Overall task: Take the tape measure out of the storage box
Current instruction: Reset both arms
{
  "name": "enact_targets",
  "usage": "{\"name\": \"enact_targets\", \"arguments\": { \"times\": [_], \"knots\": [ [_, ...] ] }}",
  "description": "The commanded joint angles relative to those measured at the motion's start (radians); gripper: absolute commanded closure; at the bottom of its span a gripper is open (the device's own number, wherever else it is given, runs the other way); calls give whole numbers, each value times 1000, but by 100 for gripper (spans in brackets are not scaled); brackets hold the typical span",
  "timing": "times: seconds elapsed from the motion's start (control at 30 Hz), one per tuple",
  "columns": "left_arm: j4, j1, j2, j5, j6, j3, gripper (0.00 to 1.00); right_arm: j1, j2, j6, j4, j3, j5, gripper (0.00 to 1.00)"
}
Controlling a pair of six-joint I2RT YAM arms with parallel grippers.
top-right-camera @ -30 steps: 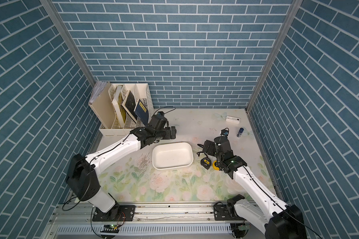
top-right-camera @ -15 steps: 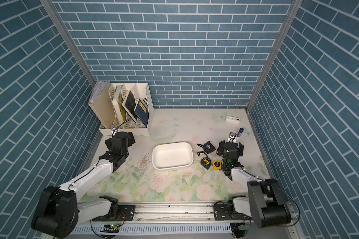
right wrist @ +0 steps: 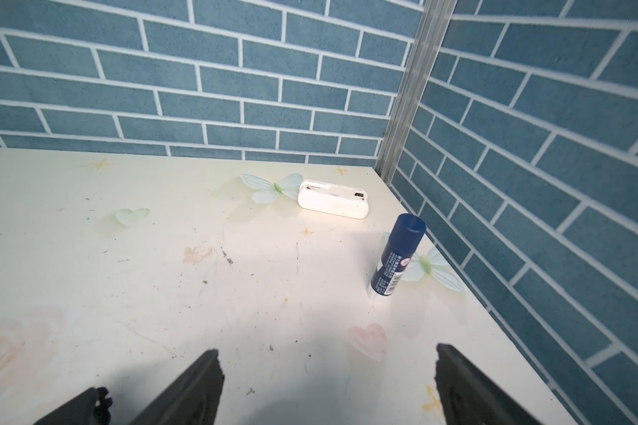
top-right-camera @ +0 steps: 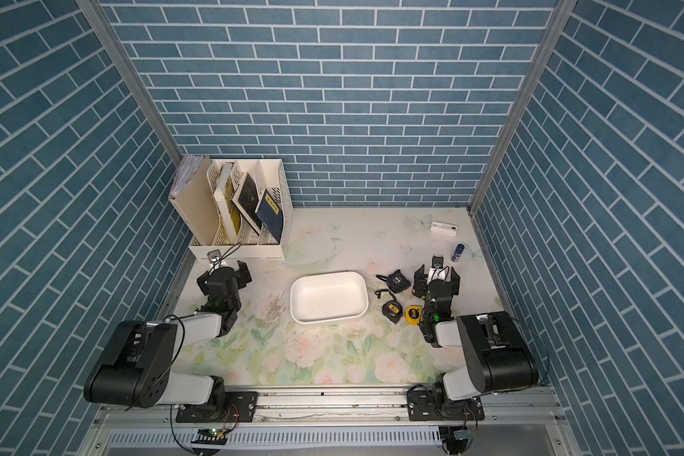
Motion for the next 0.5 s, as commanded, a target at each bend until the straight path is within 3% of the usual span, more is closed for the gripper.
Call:
{"name": "enact_targets", "arguments": {
  "times": [0.0,0.13,0.17,0.2,0.23,0.3,0.43,0.47],
  "knots": [
    [211,2,57,141,102,-33,0,-20,3,-12,90,-13,-44,8],
    [272,4,36,165,105,-78,0,-71,23,24,141,-41,-138,11],
    [290,11,31,177,99,-95,0,-75,75,13,288,-78,-132,12],
    [323,23,33,193,89,-112,0,-74,34,30,188,-72,-130,12],
    [348,36,37,216,79,-128,0,-77,53,20,252,-79,-136,12],
    [428,44,63,238,81,-162,0,-79,44,28,187,-56,-144,13],
    [424,48,63,243,81,-160,0,-82,47,33,158,-43,-142,13],
    [424,47,63,242,80,-160,0,-83,57,30,195,-50,-135,0]
  ]
}}
